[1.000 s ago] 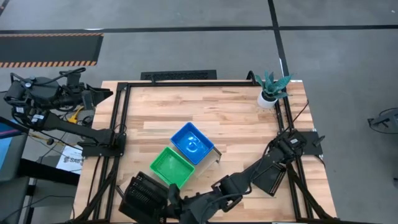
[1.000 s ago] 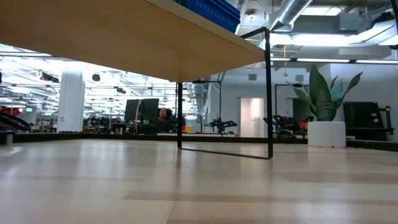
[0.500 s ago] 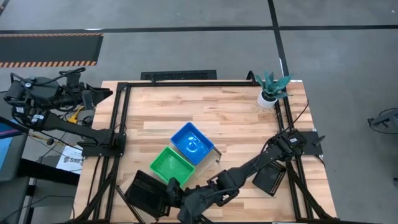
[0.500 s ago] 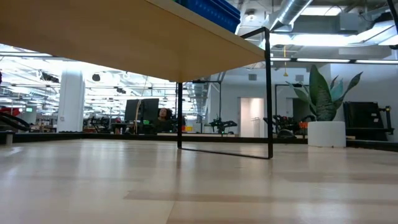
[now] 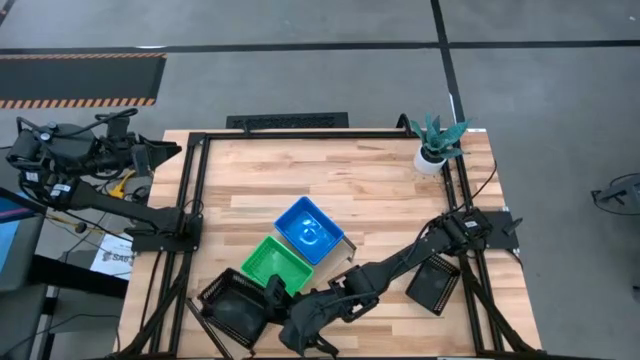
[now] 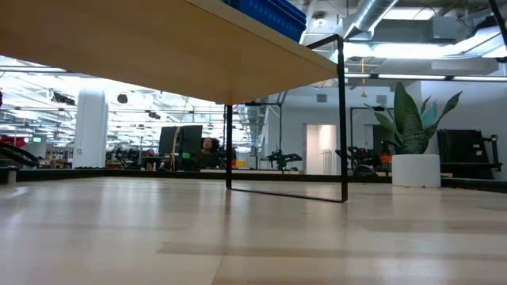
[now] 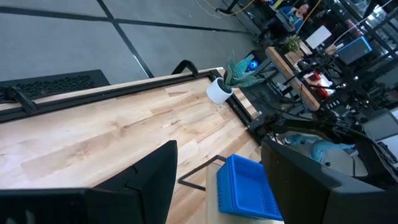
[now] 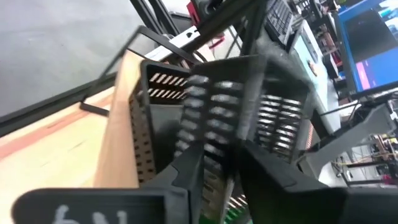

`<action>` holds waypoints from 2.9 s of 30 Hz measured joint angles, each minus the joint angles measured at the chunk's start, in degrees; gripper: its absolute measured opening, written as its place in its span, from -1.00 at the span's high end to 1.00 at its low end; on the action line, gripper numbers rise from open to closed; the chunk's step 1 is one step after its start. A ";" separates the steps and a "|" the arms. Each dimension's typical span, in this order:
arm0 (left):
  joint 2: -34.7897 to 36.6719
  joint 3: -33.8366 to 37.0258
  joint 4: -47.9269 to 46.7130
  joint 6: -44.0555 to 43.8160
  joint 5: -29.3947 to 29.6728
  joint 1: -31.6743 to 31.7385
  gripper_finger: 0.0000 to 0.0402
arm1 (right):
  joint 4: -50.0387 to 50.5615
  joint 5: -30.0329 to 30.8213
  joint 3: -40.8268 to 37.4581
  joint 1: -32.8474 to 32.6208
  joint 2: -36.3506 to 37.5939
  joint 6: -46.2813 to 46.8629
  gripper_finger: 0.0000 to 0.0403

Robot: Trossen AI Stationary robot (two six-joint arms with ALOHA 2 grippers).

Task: Stack baskets on shelf by color
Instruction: Stack the top black bin on the black bin on the shelf, then stack the black bin on the black bin on the shelf

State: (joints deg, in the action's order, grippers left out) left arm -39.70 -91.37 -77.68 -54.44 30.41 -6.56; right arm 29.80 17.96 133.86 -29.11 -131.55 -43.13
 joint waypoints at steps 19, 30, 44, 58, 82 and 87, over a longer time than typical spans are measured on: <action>-0.02 0.00 0.00 -0.98 -2.46 0.00 -0.10 | 10.65 34.81 0.15 -5.68 9.81 31.61 0.10; -0.06 1.03 -0.07 -0.14 -4.42 0.01 -0.10 | 57.74 17.54 -6.88 -16.42 16.87 116.46 0.13; -0.37 1.70 -1.46 1.49 -4.62 0.01 -0.10 | 60.03 -12.48 -35.71 -25.09 22.88 145.11 0.02; -0.39 1.70 -1.45 1.19 -6.16 0.01 -0.10 | 35.47 -20.05 -60.16 -23.04 33.41 138.28 -0.13; -0.39 1.70 -1.43 0.69 -6.30 0.01 -0.10 | 22.20 -18.70 -66.18 -17.55 33.18 127.94 0.96; -0.39 1.70 -1.43 0.58 -7.55 0.01 -0.10 | 29.70 -11.41 -53.44 -16.54 33.46 123.40 0.98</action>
State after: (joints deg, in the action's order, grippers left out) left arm -40.10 -89.67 -79.11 -53.86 22.86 -6.55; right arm 59.51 6.54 80.42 -45.64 -98.08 80.27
